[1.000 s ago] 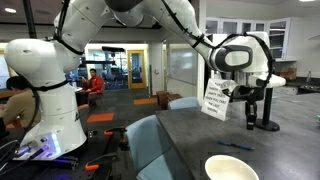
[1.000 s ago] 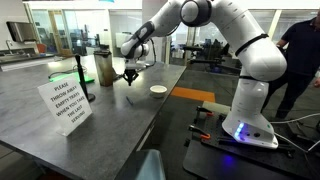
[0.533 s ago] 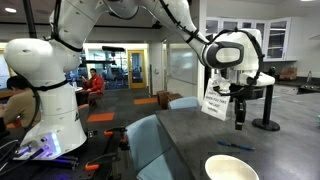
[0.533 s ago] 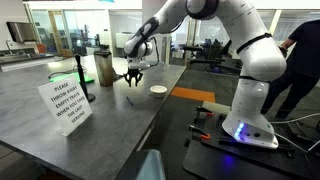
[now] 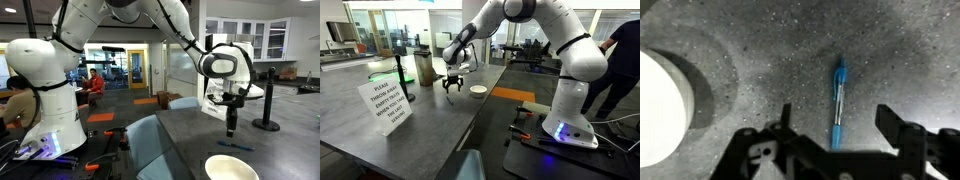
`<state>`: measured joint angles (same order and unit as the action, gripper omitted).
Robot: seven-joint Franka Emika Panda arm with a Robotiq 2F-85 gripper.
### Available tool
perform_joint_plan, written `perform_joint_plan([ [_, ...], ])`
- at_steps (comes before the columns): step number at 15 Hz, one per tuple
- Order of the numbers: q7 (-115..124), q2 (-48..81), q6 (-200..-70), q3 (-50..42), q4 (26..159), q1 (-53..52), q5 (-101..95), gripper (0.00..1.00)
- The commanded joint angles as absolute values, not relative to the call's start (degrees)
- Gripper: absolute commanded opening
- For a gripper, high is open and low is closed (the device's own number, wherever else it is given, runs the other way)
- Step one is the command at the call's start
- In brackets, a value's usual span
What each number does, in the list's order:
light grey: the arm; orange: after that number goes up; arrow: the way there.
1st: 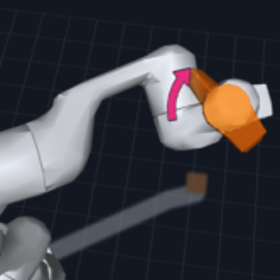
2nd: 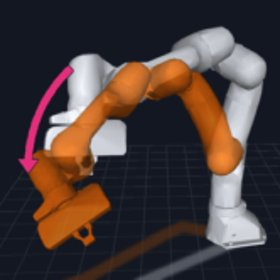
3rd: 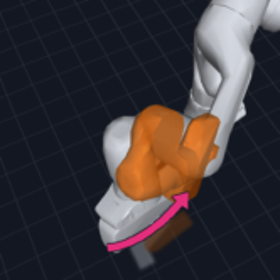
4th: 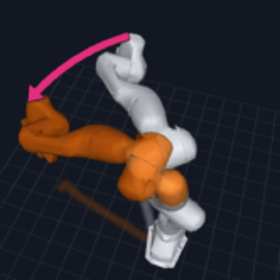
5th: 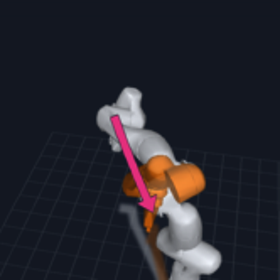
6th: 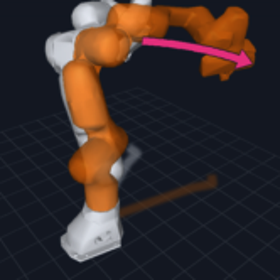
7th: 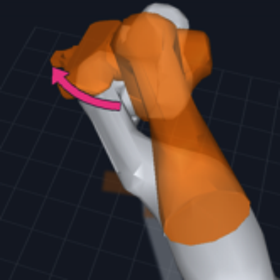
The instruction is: Pick the pen on the table and put it in the bowl
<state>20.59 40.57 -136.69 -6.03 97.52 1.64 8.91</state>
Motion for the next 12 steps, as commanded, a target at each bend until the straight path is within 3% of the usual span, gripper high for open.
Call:
perform_joint_plan([
  [1, 21.8, 43.0, -137.0, -6.5, 95.4, 1.2, 8.8, 0.86],
  [2, 21.8, 43.8, -136.9, -6.4, 94.6, 1.3, 9.0, 0.77],
  [5, 21.8, 45.8, -136.5, -6.5, 92.6, 1.2, 8.8, 0.63],
  [12, 22.6, 49.9, -135.6, -6.7, 88.5, 0.2, 8.4, 0.68],
])
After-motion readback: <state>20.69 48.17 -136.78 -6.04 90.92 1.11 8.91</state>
